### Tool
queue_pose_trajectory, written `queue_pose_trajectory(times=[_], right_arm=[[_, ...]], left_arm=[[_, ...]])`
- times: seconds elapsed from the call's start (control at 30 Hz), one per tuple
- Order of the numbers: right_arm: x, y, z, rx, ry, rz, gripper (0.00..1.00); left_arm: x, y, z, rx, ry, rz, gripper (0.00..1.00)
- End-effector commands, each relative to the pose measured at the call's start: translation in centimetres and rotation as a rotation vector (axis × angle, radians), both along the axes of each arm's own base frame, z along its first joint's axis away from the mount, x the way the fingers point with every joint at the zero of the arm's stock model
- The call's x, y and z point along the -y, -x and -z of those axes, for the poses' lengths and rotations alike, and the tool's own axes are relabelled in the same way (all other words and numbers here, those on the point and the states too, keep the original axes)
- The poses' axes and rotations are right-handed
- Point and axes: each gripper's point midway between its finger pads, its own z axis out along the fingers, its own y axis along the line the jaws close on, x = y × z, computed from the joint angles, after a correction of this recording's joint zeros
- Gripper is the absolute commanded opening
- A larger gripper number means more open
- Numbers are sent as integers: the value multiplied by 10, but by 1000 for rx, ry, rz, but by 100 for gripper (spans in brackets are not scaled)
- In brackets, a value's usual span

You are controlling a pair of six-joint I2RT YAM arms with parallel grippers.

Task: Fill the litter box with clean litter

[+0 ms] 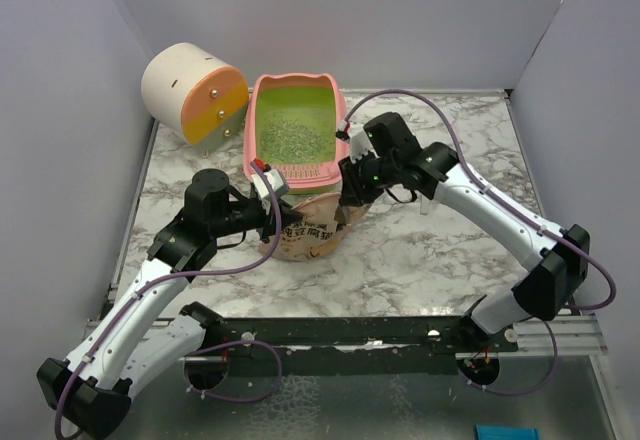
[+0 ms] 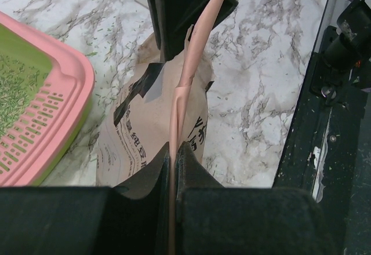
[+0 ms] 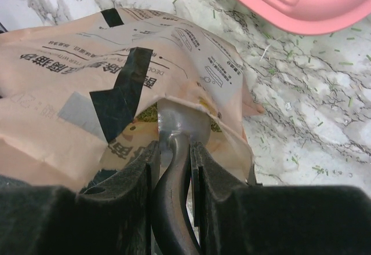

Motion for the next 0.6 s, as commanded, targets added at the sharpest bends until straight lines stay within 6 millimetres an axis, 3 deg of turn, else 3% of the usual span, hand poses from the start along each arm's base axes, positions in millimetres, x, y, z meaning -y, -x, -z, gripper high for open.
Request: queue_pose_trajectory(times=[0.0, 0.33, 0.57], right_arm=[[-18, -17, -11, 68, 5, -10, 1], [-17, -33, 13, 140, 237, 82, 1], [-8, -7, 79, 18, 324, 43, 1]], left_arm=[[13, 11, -38, 117, 100, 103, 0], [13, 10, -41, 135, 99, 104, 0], [13, 6, -35, 136, 85, 92, 0]])
